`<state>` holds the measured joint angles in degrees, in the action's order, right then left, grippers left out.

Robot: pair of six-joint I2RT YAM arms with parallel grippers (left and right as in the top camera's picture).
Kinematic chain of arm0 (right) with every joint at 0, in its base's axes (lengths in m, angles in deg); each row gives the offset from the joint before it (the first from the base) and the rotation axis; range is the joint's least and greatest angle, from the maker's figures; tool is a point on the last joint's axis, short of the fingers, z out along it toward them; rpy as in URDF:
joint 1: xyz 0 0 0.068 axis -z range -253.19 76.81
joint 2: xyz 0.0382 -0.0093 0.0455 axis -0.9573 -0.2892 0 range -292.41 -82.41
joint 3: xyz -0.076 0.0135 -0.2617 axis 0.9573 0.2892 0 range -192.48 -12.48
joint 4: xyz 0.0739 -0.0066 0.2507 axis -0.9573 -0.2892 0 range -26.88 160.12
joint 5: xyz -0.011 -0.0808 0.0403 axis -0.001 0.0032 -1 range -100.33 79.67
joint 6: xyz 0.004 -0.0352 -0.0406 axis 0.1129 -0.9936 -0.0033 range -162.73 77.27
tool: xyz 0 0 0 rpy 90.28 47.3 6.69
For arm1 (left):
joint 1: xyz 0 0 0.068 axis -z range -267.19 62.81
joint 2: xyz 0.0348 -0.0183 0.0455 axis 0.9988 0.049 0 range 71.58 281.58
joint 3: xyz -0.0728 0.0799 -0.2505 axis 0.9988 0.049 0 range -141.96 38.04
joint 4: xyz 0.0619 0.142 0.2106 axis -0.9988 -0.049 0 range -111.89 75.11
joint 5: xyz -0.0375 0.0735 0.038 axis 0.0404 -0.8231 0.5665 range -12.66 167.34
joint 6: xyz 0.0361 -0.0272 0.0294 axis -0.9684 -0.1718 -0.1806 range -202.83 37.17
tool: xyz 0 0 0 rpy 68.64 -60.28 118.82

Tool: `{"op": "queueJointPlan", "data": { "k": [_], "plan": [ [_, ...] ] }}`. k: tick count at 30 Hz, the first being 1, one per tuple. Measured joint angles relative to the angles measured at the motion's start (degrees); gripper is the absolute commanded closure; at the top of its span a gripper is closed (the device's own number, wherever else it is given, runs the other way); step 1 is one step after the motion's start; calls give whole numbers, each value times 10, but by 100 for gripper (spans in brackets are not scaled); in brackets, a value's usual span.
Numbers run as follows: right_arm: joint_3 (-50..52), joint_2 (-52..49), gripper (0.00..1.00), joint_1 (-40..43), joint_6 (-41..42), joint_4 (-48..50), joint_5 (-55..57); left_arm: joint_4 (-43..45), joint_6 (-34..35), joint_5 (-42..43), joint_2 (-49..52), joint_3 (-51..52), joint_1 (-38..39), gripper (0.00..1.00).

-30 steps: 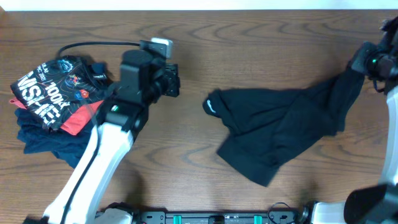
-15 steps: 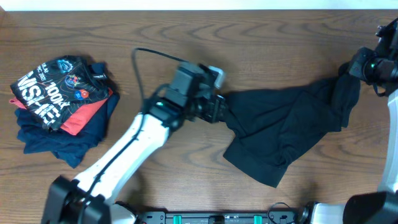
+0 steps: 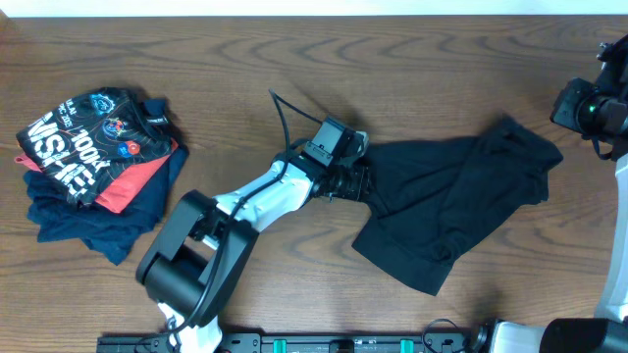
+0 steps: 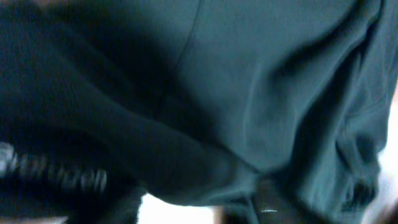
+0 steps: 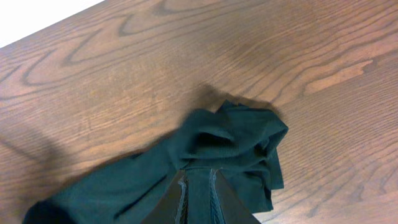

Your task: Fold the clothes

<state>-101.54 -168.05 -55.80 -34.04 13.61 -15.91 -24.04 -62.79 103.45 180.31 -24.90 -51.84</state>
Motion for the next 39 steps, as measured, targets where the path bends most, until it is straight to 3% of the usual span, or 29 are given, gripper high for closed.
{"op": "queueJointPlan", "data": {
  "k": [6,12,13,14,16,18,22,27,30,38,39],
  "plan": [
    [0,0,90,0,0,-7,0,21,-8,-72,7,-3,-30,94],
    [0,0,89,0,0,-7,5,-4,-23,-113,1,-95,-158,93],
    [0,0,89,0,0,-7,5,-20,-24,-115,-1,-129,-187,73],
    [0,0,89,0,0,-7,5,-30,-30,-116,-4,-155,-207,47],
    [0,0,89,0,0,-7,7,-66,-29,-112,-15,-206,-249,19],
    [0,0,89,0,0,-8,7,-106,-29,-99,-28,-232,-274,2],
    [0,0,89,0,0,-13,7,-223,-26,-45,-45,-246,-275,2],
    [0,0,87,0,0,-23,8,-334,-30,-11,-38,-224,-205,2],
    [0,0,87,0,-1,-26,9,-330,-47,-12,-36,-206,-144,2],
    [0,0,87,0,-1,-37,10,-244,-93,-114,-4,-172,-2,0],
    [0,0,87,0,-1,-37,10,-234,-97,-119,4,-172,7,4]
  ]
}}
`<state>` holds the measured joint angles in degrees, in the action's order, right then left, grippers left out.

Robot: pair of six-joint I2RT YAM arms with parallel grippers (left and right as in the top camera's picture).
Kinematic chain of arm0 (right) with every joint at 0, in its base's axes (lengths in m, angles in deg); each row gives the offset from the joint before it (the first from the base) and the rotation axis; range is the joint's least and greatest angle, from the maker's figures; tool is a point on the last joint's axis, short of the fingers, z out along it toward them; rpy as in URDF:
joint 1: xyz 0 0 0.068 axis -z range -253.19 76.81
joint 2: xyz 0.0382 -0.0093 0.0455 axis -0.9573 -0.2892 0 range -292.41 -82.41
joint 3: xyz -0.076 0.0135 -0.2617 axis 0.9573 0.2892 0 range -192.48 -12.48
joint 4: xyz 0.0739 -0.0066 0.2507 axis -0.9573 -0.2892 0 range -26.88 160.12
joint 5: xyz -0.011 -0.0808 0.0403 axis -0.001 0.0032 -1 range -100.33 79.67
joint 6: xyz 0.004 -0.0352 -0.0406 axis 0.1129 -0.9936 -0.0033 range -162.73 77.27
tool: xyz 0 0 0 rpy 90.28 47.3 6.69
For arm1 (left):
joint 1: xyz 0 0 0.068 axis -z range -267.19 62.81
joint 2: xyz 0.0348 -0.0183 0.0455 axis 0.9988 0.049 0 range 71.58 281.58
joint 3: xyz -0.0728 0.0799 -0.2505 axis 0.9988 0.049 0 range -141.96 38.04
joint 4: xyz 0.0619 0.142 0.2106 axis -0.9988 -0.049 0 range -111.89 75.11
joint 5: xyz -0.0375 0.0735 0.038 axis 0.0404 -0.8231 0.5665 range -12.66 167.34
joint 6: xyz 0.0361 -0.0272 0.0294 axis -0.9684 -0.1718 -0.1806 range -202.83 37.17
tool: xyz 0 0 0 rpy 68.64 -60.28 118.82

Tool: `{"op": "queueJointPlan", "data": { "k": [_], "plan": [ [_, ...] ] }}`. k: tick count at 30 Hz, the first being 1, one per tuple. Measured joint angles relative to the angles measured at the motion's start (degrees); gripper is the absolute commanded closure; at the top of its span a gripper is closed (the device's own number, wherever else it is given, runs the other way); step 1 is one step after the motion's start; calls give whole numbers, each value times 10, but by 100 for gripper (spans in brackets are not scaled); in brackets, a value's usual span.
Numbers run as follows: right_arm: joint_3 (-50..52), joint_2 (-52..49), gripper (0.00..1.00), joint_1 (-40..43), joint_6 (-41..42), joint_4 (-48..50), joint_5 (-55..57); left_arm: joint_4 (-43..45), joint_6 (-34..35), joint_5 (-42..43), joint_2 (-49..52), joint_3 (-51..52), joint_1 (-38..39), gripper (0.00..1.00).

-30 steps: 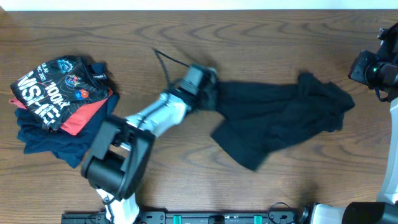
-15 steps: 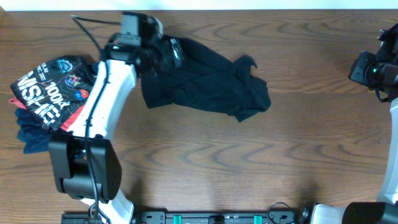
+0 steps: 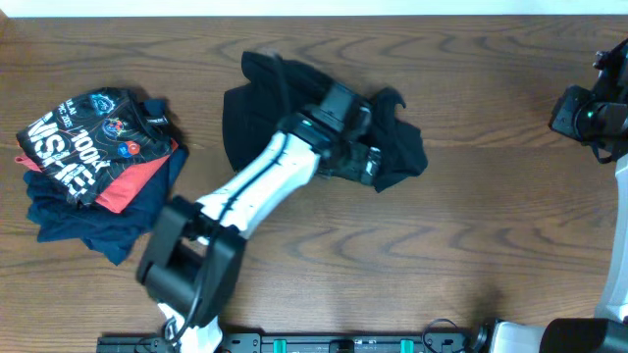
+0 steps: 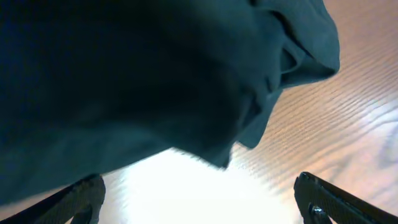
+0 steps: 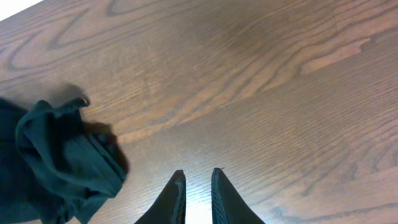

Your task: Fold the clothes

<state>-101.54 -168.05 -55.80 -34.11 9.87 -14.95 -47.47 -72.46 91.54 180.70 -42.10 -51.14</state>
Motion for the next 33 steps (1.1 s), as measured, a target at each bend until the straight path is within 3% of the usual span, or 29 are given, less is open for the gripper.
{"op": "queueJointPlan", "data": {
  "k": [5,7,8,9,14,20,25,31,33],
  "plan": [
    [0,0,87,0,0,-2,1,65,-10,-43,51,1,29,26],
    [0,0,87,0,0,-3,1,76,-15,-62,72,1,30,49],
    [0,0,87,0,0,-4,1,78,-15,-69,78,1,30,68],
    [0,0,87,0,0,-4,1,79,-15,-78,85,1,30,94],
    [0,0,91,0,-1,-4,1,64,-17,-109,88,1,23,94],
    [0,0,97,0,-6,-15,-3,-97,-16,-123,14,6,19,94],
    [0,-14,86,-16,-34,-47,-62,-228,10,-130,-103,7,10,94],
    [0,-79,80,-105,-64,-53,-140,-291,29,-132,-128,6,-8,94],
    [0,-108,70,-137,-67,-49,-152,-291,32,-132,-123,8,-13,94]
  ]
}}
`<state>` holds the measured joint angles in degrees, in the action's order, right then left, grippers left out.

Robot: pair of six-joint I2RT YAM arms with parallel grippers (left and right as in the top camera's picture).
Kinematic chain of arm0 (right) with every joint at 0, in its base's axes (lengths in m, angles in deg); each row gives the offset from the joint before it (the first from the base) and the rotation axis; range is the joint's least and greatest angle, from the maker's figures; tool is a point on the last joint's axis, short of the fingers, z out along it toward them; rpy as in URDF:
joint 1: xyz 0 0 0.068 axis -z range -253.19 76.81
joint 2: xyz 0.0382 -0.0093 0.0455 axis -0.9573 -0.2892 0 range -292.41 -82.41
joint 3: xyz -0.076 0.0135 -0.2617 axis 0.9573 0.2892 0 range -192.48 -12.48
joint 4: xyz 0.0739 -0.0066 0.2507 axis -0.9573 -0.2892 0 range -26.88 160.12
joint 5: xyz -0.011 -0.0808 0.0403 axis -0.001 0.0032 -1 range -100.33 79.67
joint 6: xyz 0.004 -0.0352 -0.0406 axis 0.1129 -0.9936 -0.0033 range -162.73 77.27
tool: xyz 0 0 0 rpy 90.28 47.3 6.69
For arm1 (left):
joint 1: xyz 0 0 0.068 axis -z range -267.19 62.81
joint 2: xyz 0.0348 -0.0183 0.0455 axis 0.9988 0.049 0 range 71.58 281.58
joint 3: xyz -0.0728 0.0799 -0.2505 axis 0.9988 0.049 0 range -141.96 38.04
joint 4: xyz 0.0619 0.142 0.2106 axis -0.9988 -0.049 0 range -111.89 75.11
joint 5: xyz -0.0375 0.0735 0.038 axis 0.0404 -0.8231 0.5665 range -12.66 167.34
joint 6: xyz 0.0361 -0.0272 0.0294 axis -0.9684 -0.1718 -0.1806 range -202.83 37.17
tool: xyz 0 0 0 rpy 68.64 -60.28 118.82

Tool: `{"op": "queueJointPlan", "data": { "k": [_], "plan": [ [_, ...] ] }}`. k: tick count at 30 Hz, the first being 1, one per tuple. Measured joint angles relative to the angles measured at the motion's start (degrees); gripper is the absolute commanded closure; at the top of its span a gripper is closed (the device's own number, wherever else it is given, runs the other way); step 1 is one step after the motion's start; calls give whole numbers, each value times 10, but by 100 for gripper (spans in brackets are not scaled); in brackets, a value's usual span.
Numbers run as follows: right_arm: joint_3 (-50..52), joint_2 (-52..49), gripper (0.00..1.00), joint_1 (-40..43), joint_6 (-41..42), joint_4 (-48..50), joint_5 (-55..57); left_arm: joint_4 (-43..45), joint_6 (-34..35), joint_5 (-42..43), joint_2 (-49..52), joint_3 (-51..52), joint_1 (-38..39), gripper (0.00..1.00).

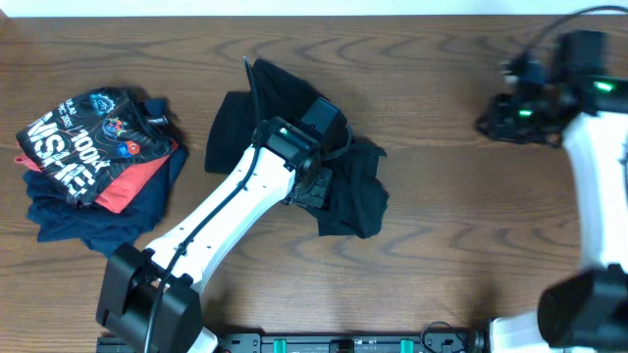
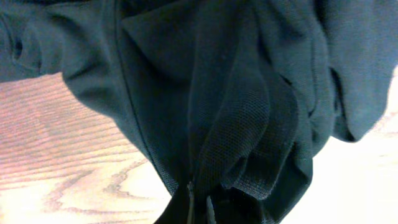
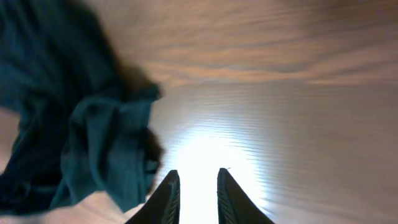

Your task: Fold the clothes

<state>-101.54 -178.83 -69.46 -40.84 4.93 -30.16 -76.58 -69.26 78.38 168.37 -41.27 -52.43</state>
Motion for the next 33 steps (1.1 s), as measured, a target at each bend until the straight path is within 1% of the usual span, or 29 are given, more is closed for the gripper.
{"op": "queueJointPlan", "data": {
  "k": [1,3,6,11,13,15,19,25,31,33],
  "plan": [
    [0,-15,62,-14,0,0,-4,0,1,0,1,1,-3,94],
    [0,-50,51,-44,-7,0,-12,0,2,-2,2,2,-7,94],
    [0,-101,45,-85,-16,16,-23,0,2,-3,2,2,-14,94],
    [0,-172,44,-138,-49,80,-25,0,2,-4,2,2,-17,94],
    [0,-191,41,-156,-61,109,-24,0,2,-4,2,2,-17,94],
    [0,-202,40,-172,-73,127,-24,0,2,-4,2,2,-17,94],
    [0,-205,41,-195,-96,128,-24,0,2,-4,2,2,-17,94],
    [0,-206,40,-218,-109,151,8,0,2,-4,2,2,-17,94],
    [0,-211,47,-225,-119,153,29,-2,2,-4,2,2,-17,94],
    [0,-218,54,-228,-122,153,31,-4,2,-4,2,2,-17,94]
  ]
}}
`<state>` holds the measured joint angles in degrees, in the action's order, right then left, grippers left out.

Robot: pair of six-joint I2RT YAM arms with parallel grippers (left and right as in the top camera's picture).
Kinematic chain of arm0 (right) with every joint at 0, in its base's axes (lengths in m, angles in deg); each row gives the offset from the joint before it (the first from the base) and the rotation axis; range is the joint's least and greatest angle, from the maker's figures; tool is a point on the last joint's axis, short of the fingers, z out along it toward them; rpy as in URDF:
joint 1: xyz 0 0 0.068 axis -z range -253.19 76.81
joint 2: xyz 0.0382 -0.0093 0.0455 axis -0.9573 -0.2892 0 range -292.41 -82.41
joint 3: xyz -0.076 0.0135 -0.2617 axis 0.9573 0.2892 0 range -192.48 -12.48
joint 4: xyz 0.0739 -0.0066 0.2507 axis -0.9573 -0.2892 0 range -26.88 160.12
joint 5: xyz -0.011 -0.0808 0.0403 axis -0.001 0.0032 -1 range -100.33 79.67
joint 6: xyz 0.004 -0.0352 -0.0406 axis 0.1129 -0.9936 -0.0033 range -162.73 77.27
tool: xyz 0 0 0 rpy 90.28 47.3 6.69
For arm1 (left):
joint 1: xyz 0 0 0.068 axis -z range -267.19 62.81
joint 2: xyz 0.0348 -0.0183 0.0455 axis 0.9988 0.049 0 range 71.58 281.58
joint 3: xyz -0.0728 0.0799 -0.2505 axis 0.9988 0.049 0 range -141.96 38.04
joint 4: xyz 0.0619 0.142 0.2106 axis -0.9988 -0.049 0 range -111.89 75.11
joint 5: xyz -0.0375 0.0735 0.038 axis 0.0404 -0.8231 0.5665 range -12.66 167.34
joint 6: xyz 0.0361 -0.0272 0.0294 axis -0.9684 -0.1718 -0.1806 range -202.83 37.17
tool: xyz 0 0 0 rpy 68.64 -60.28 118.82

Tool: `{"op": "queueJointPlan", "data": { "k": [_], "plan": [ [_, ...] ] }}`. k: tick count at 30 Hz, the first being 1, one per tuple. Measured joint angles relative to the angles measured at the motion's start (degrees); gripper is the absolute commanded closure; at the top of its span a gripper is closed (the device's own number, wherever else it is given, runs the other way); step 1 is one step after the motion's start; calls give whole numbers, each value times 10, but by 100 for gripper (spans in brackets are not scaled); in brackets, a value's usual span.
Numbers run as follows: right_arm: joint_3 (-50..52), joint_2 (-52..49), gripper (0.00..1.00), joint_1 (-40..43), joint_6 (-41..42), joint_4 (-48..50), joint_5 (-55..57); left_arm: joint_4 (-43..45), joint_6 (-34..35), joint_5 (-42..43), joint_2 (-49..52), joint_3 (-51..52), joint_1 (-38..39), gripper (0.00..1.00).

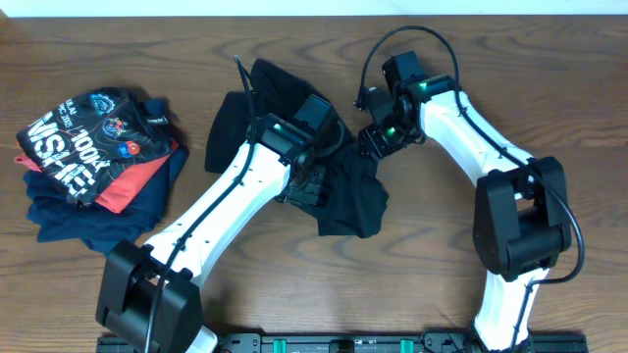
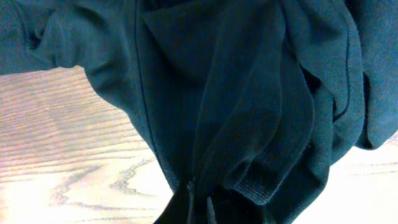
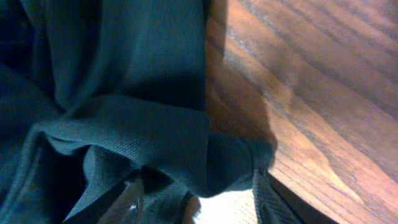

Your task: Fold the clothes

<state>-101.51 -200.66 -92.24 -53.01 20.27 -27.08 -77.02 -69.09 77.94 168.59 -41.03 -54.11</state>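
Note:
A dark teal garment (image 1: 345,204) lies crumpled at the table's middle. My left gripper (image 1: 306,184) sits on its centre. In the left wrist view the gripper (image 2: 199,203) is shut, pinching a ridge of the garment (image 2: 249,93). My right gripper (image 1: 376,140) is at the garment's right back edge. In the right wrist view it (image 3: 199,198) is open, its fingers (image 3: 129,200) wide apart either side of a bunched fold of the garment (image 3: 124,74) that lies on the wood.
A stack of folded clothes (image 1: 93,147), with a printed black shirt on top, lies at the left. The wooden table (image 1: 422,284) shows bare to the right and front of the garment. A cable loops above the right arm.
My right arm has come from the table's far right back to the garment's right edge, and its jaws, nearly shut then, now stand wide around a fold. My left gripper keeps its hold in place.
The garment first lay spread right of centre, with my left gripper at its left end and the right gripper's shut tips at its far corner. Then it was bunched at centre back, the left jaws open and the right arm away. Then the left gripper was shut on it.

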Motion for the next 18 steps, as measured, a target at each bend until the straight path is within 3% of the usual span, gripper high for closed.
{"op": "queueJointPlan", "data": {
  "k": [2,5,6,11,18],
  "plan": [
    [0,-9,67,-3,-6,0,1,-1,0,0,0,0,0,94],
    [0,-20,96,-9,-9,5,2,-1,0,0,0,0,0,94],
    [0,-21,99,-10,-11,7,2,-1,0,0,0,0,0,94],
    [0,-23,99,-9,9,9,56,3,0,-8,0,0,0,94],
    [-56,7,99,66,99,-61,330,76,0,-83,0,-1,-11,94]
  ]
}}
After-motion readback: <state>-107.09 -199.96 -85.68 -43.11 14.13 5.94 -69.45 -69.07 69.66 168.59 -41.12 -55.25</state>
